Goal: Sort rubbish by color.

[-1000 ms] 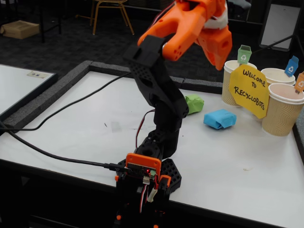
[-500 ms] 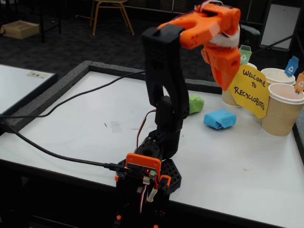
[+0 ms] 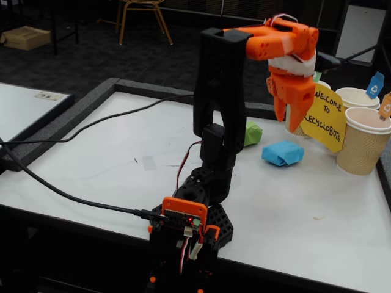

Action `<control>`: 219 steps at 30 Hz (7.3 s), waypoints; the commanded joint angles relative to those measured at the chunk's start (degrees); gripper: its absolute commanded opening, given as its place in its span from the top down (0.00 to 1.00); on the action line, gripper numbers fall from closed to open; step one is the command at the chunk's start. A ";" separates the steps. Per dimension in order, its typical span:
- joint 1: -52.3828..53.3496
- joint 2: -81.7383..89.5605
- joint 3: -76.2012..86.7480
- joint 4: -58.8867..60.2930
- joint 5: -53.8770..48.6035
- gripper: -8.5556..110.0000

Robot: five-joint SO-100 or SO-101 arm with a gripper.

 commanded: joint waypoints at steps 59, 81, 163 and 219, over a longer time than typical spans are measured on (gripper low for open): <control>4.48 7.82 12.30 -19.60 0.26 0.93; 1.58 21.97 -9.58 8.61 0.35 0.93; 3.25 -2.64 0.09 -13.89 6.59 0.93; -0.44 -18.81 -25.84 -12.92 11.69 0.93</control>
